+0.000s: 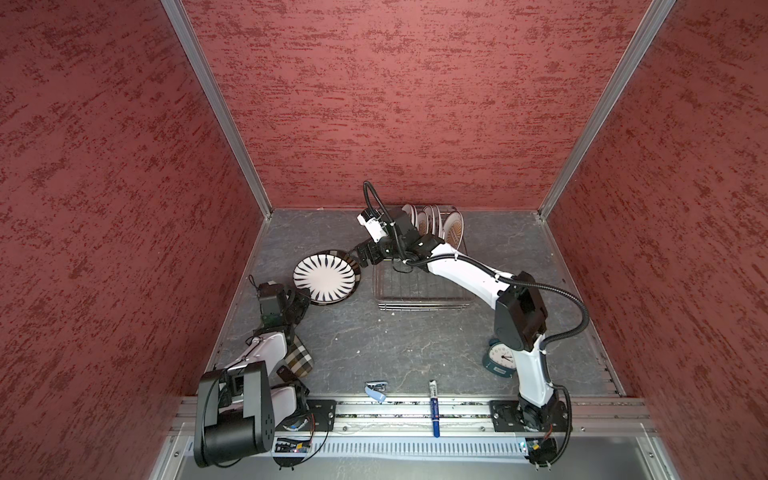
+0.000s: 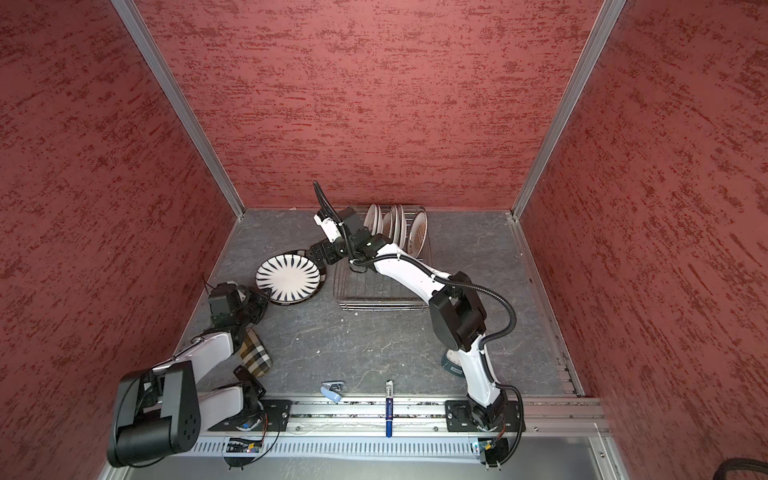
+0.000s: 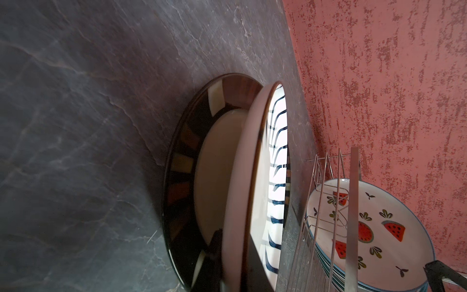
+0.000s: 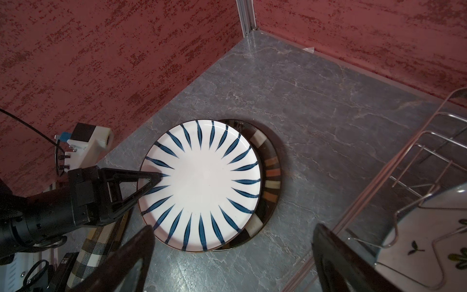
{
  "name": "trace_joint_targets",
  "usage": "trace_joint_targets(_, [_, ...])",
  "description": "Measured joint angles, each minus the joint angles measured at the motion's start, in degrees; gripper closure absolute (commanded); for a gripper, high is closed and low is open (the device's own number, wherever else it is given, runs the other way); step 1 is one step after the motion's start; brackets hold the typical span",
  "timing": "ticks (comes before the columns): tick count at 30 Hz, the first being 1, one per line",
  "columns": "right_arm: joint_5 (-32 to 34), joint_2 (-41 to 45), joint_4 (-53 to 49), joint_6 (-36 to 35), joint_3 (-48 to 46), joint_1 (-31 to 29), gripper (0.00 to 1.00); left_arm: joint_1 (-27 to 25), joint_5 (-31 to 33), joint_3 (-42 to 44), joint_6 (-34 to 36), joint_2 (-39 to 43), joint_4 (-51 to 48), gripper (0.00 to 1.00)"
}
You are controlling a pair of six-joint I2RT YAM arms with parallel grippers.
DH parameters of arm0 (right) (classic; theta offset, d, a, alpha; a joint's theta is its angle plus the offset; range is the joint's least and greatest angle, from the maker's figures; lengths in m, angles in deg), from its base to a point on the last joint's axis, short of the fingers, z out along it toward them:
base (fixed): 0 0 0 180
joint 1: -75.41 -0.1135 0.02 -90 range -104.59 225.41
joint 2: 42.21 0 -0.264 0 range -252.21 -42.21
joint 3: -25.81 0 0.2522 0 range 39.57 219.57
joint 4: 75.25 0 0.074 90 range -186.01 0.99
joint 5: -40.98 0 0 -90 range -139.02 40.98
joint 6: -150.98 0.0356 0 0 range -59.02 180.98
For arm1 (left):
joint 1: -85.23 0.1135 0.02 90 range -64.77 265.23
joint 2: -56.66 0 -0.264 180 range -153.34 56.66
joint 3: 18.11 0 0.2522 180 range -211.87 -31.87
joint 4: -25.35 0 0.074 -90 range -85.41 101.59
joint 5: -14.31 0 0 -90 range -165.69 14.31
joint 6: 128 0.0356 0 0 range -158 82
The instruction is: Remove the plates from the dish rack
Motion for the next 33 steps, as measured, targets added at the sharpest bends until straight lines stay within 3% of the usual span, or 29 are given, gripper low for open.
trace_joint_targets(8, [0.04, -0.02, -0.42, -0.22, 0.00, -0.02, 0.02, -0.17, 1.44, -1.95, -0.15, -5.33, 1.81, 0.77])
trace_joint_targets(13, [0.02, -0.24, -0.55, -0.22, 0.11, -0.02, 0.03, -0.59, 3.15, -2.51, 0.07, -6.82, 1.99, 0.64])
trace_joint_targets(18, [0.02, -0.98, -0.63, -0.24, 0.37, -0.02, 0.03, -2.05, 5.75, -5.22, 1.70, -7.21, -0.46, 0.32])
trace_joint_targets(20, [0.04, -1.44, -0.74, -0.24, 0.61, -0.02, 0.03, -3.02, 7.58, -5.99, 2.21, -7.19, -1.36, 0.23])
trace_joint_targets(26, [0.04, -2.21, -1.05, -0.24, 0.96, -0.02, 0.03, -7.15, 14.67, -8.00, 4.44, -6.27, -6.12, 0.16])
trace_joint_targets(33, [0.48, -2.21, -1.20, -0.24, 0.96, -0.02, 0.03, -7.67, 18.10, -9.09, 5.68, -6.23, -8.33, 0.09])
